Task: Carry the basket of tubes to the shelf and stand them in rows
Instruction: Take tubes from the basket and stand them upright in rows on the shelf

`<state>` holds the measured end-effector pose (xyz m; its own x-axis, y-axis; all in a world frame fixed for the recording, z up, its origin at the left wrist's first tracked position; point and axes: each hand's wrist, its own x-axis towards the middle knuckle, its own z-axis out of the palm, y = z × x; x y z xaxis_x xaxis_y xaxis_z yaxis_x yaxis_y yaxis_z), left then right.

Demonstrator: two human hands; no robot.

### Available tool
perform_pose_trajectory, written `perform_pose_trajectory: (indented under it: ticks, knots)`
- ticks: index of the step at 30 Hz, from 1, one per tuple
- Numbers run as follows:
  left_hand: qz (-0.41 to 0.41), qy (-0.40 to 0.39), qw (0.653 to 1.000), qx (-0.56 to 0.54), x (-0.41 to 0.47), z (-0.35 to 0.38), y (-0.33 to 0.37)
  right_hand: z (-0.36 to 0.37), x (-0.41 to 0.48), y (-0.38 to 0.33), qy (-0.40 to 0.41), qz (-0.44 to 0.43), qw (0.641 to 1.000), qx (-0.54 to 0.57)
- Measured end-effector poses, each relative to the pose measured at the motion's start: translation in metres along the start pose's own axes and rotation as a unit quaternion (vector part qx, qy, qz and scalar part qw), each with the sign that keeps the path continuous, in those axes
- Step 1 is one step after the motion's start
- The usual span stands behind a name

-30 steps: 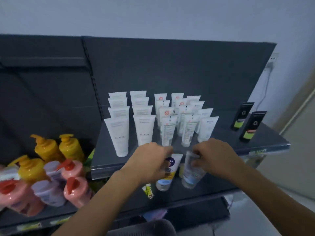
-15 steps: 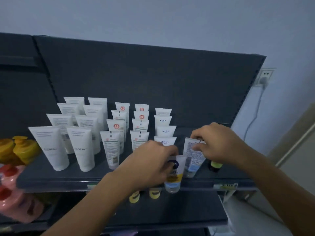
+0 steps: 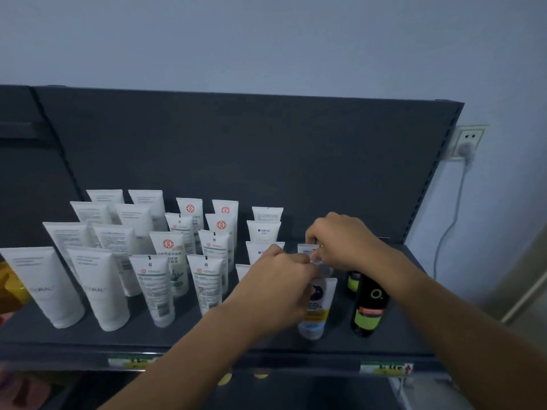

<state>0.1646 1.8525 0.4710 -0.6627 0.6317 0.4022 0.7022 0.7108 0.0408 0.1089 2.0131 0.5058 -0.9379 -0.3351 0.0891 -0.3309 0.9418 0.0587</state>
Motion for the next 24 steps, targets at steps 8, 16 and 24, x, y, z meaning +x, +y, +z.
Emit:
perform_pose_trajectory:
  ticks: [8,16,24]
  knots:
    - [-0.021,-0.046,0.999,0.007,0.016,0.021,-0.005,0.018,0.017,0.009,-0.033,-0.004,0.999,0.028]
    - [-0.009,-0.041,0.999,0.017,0.024,0.033,-0.004,0.018,0.022,0.012,-0.064,0.002,0.997,0.049]
    - [-0.01,-0.05,0.998,0.024,0.028,0.045,-0.004,0.017,0.019,0.014,-0.062,0.019,0.996,0.068]
